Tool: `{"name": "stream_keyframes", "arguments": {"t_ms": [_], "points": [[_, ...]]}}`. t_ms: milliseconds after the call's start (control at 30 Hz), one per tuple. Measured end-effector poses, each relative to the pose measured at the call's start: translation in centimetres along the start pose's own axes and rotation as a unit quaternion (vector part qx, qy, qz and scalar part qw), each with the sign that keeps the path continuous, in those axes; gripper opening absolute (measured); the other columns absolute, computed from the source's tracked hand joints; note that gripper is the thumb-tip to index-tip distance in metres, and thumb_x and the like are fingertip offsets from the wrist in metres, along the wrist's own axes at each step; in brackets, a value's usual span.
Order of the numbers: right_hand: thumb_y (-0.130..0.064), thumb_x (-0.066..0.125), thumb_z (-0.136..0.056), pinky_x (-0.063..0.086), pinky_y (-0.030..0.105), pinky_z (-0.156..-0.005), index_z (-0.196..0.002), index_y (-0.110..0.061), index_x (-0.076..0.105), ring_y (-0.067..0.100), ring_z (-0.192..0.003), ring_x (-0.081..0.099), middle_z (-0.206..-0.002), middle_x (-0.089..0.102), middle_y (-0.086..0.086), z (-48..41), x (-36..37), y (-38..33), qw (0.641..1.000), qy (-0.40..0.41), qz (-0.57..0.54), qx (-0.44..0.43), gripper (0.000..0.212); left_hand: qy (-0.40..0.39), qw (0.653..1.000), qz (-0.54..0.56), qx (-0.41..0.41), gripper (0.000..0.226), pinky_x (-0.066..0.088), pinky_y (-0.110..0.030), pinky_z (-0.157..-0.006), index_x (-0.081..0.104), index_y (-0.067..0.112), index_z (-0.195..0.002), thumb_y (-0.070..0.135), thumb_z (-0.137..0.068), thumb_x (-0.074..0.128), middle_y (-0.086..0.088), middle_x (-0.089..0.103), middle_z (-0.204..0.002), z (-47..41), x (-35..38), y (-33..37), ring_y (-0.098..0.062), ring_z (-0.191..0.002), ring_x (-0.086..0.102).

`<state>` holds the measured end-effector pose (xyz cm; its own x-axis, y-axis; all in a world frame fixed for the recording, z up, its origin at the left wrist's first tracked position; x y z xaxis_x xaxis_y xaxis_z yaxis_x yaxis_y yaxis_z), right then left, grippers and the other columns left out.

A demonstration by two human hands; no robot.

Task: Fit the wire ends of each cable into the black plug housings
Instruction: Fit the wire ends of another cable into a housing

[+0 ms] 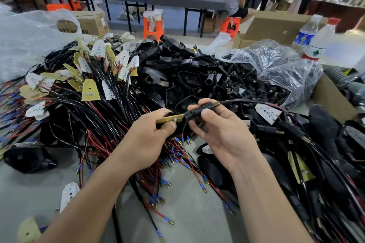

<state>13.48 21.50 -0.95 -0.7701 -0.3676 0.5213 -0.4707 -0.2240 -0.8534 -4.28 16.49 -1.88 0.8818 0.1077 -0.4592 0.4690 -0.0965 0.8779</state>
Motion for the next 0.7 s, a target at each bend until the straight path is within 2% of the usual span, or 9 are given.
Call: {"name": "stream_keyframes", "arguments": {"t_ms": [133,200,267,300,367,400,467,567,700], "points": [[-0.004,0.062,-0.089,0.06,0.034,-0.085,-0.102,-0.014,0.069,0.02,-0.099,0.073,-0.104,0.076,0.011,-0.1,-0.2,-0.3,1.0,-0.009,0.017,-0.009,0.017,-0.046,0.997,0.061,-0.007,0.022,0.055,-0.067,-0.088,0.069,0.029,-0.108,0.039,-0.093,0.056,-0.028,0.064,-0.094,0.3,0.2,0.5,-0.033,-0.081,0.064],[-0.006,0.066,-0.082,0.061,0.033,-0.081,-0.098,-0.014,0.071,0.022,-0.097,0.074,-0.104,0.076,0.013,0.1,-0.3,-0.5,1.0,-0.018,0.016,-0.005,0.019,-0.051,0.991,0.117,-0.025,0.02,0.06,-0.04,-0.072,0.073,0.031,-0.105,0.031,-0.094,0.057,-0.011,0.069,-0.084,0.5,0.1,0.8,-0.015,-0.08,0.066],[0.001,0.065,-0.086,0.061,0.031,-0.075,-0.097,-0.014,0.071,0.023,-0.095,0.074,-0.105,0.076,0.014,0.2,-0.4,-0.5,0.999,-0.011,0.034,0.002,0.019,-0.07,0.986,0.138,-0.056,0.022,0.048,-0.015,-0.059,0.076,0.029,-0.099,0.024,-0.096,0.055,0.003,0.067,-0.077,0.3,0.6,1.8,-0.003,-0.07,0.063],[0.006,0.062,-0.09,0.061,0.031,-0.073,-0.097,-0.012,0.071,0.024,-0.095,0.075,-0.105,0.076,0.015,0.2,-0.6,-0.5,0.999,-0.001,0.052,0.001,0.022,-0.107,0.984,0.122,-0.074,0.026,0.044,-0.014,-0.056,0.076,0.026,-0.091,0.02,-0.099,0.051,0.001,0.065,-0.076,0.6,0.9,2.0,-0.005,-0.066,0.06],[0.014,0.055,-0.093,0.062,0.032,-0.073,-0.098,-0.009,0.069,0.025,-0.095,0.075,-0.104,0.076,0.017,0.2,-0.7,-0.5,0.997,0.021,0.067,-0.008,0.027,-0.089,0.982,0.118,-0.119,0.042,0.045,-0.017,-0.057,0.074,0.029,-0.069,0.028,-0.101,0.048,0.002,0.063,-0.069,0.9,0.9,2.1,-0.008,-0.062,0.057],[0.016,0.054,-0.092,0.062,0.034,-0.074,-0.098,-0.007,0.069,0.026,-0.095,0.075,-0.103,0.076,0.017,0.2,-0.8,-0.5,0.998,0.027,0.06,-0.013,0.028,-0.059,0.985,0.126,-0.103,0.043,0.046,-0.016,-0.058,0.078,0.032,-0.07,0.039,-0.097,0.046,0.007,0.065,-0.067,1.0,1.0,2.4,-0.006,-0.063,0.058],[0.018,0.052,-0.092,0.063,0.036,-0.078,-0.098,-0.006,0.069,0.028,-0.097,0.075,-0.103,0.075,0.018,0.0,-0.7,-0.4,0.999,0.028,0.03,-0.015,0.03,0.001,0.98,0.179,-0.085,0.041,0.046,-0.019,-0.061,0.081,0.038,-0.095,0.05,-0.09,0.042,0.01,0.065,-0.074,0.8,0.8,2.7,-0.006,-0.066,0.055],[0.016,0.05,-0.094,0.062,0.035,-0.078,-0.097,-0.008,0.07,0.026,-0.095,0.075,-0.102,0.076,0.017,0.0,-0.6,-0.4,0.999,0.03,0.006,-0.014,0.031,0.002,0.977,0.207,-0.056,0.024,0.043,-0.016,-0.058,0.077,0.037,-0.105,0.03,-0.094,0.058,0.005,0.058,-0.074,0.9,0.6,1.5,-0.008,-0.065,0.051],[0.013,0.051,-0.096,0.06,0.026,-0.07,-0.102,-0.008,0.068,0.019,-0.087,0.074,-0.1,0.077,0.013,0.1,-0.6,-0.3,0.997,0.048,0.052,-0.027,0.028,0.002,0.982,0.187,-0.04,0.038,0.048,-0.019,-0.064,0.078,0.033,-0.107,0.0,-0.089,0.074,-0.001,0.062,-0.076,0.4,0.4,1.1,-0.013,-0.065,0.052]]}}
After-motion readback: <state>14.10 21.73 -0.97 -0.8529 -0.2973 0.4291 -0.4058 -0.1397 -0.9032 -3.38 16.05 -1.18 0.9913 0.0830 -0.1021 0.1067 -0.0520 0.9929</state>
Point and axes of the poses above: each hand's wrist, its own z-axis away from the middle knuckle, its own x-axis out of the palm, y = z × x, the point moved 3 cm from there along -z, towards the middle knuckle
